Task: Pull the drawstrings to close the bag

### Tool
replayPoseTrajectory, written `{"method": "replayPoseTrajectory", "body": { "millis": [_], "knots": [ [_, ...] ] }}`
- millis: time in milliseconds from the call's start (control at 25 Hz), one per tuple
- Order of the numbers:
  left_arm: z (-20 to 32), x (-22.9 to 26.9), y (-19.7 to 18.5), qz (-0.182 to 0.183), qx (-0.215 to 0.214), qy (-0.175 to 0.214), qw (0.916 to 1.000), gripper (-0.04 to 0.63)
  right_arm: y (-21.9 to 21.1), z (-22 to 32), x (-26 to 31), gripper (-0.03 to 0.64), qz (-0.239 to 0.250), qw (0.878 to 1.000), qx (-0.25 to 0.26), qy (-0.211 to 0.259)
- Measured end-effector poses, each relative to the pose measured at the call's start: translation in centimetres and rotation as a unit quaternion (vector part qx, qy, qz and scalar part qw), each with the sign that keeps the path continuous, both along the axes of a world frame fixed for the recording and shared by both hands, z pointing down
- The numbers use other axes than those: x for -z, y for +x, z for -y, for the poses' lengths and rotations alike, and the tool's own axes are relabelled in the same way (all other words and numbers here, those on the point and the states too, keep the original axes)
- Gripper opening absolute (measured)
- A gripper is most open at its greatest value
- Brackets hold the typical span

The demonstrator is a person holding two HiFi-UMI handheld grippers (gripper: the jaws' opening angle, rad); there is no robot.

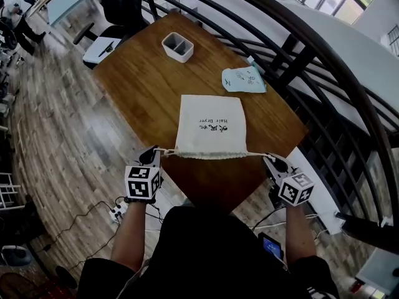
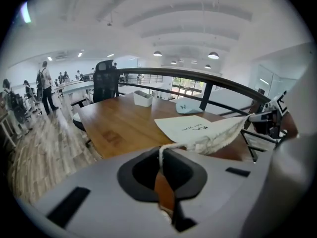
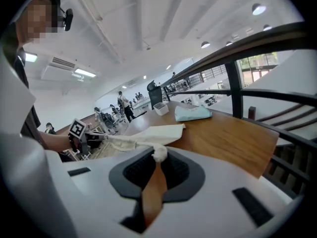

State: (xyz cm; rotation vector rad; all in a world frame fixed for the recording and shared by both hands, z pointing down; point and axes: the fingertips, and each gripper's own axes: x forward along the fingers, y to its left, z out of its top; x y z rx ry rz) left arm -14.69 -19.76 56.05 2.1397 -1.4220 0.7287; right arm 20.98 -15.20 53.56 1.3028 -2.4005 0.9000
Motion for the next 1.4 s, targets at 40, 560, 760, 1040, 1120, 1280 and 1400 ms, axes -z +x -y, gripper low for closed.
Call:
{"method": "replayPoseTrajectory", "body": {
  "millis": [40,560,760,1040,1120,1280,1400],
  "knots": [
    [0.0,0.1,0.1,0.001,-0.002,0.003,1.0000,0.012,0.1,0.2,-0.1,0.029,-0.007,1.000,-0.011,0.001],
    [-0.4,0.1,0.5,-0.009,-0.001,0.004,1.0000,0.012,1.6,2.0,-1.6,0.028,-0.118,0.987,-0.107,-0.005],
    [-0.1,0.4,-0.1,-0.012,0.024,0.013,0.9995,0.012,2.6,2.4,-2.1,0.025,-0.119,0.982,-0.147,-0.017],
    [0.5,0.3,-3.6,-0.072,0.125,0.004,0.9896,0.012,6.3,2.1,-3.1,0.021,-0.100,0.969,-0.220,-0.040],
    [0.2,0.0,-3.6,-0.077,0.130,-0.002,0.9885,0.012,6.2,1.9,-3.4,0.021,-0.094,0.968,-0.226,-0.047],
    [-0.1,-0.6,-3.5,-0.079,0.130,-0.012,0.9883,0.012,6.2,2.1,-3.7,0.021,-0.100,0.968,-0.227,-0.048],
    [0.0,-0.5,-3.5,-0.073,0.131,-0.009,0.9886,0.012,6.2,2.3,-3.7,0.021,-0.102,0.967,-0.230,-0.045]
  ]
}}
